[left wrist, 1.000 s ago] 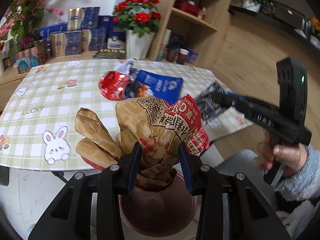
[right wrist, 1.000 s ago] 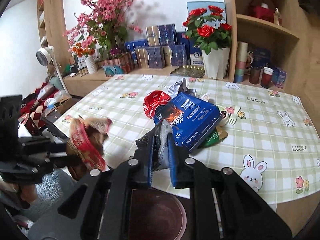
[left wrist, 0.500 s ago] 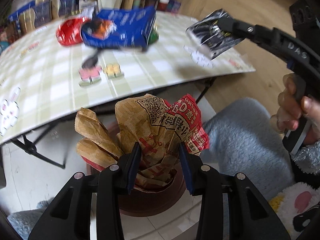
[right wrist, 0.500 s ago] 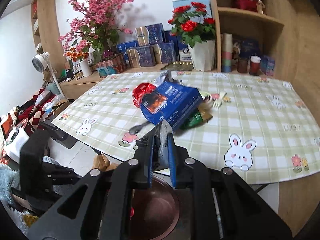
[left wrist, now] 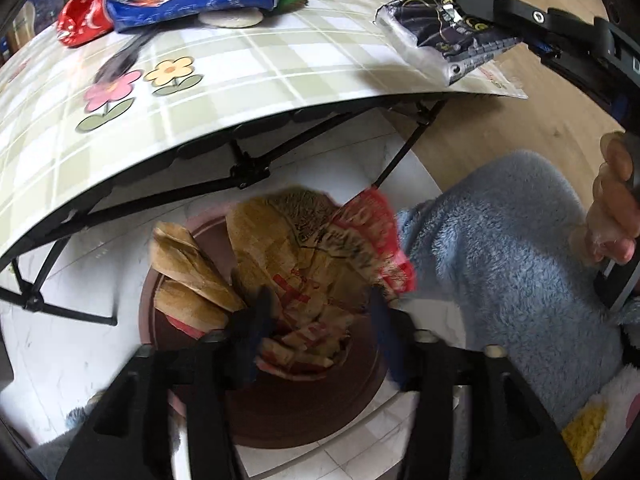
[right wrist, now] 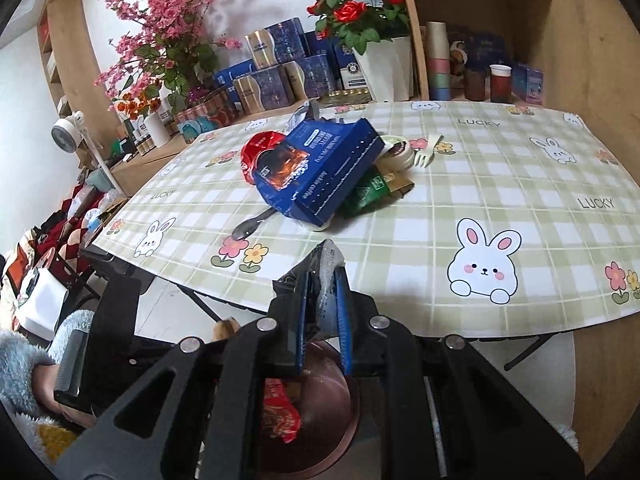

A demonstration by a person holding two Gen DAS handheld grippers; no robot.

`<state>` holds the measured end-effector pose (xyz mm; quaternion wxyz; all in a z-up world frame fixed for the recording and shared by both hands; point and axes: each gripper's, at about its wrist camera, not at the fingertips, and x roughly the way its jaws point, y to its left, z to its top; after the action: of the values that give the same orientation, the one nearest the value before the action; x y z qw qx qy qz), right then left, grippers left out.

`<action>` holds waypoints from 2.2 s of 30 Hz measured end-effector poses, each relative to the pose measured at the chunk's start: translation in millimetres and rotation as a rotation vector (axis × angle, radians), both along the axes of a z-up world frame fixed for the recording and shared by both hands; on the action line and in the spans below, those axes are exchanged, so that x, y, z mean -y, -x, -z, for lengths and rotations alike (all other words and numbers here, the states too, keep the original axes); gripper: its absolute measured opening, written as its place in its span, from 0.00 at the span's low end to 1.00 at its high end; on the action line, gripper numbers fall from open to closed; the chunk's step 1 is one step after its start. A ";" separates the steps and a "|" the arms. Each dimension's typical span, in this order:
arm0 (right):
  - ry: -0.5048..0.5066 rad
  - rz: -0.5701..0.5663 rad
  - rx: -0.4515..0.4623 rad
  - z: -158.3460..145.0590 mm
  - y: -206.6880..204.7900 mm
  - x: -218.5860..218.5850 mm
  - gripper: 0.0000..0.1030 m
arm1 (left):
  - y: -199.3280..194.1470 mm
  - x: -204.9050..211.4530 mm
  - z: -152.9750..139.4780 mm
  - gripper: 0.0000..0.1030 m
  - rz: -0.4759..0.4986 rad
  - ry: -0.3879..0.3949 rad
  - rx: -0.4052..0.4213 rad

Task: Collect trash
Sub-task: 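Carry the paper bag with the left tool and drop it into the brown bin, then lower the black packet into the brown bin and open the right tool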

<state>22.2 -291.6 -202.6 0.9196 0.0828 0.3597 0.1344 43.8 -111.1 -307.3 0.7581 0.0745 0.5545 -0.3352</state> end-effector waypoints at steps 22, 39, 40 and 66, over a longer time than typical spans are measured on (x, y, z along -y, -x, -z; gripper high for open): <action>0.044 -0.186 -0.201 50.4 -1.5 -69.2 0.16 | 13.4 -141.5 -112.4 0.94 -0.447 0.107 0.424; 0.143 -0.361 -0.410 103.2 -4.5 -141.8 0.18 | 24.5 -197.6 -88.8 0.94 -0.615 0.180 0.374; 0.147 -0.367 -0.418 105.3 -4.1 -143.4 0.20 | 24.1 -198.2 -87.9 0.94 -0.618 0.183 0.370; 0.113 -0.088 -0.185 36.1 -30.7 -84.5 0.94 | -4.8 -179.4 -98.9 0.94 -0.573 0.087 0.396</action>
<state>52.9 -207.2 -238.6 0.8789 0.0272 0.4532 0.1460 48.6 68.3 -208.3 0.9166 -0.0528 0.3803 -0.1113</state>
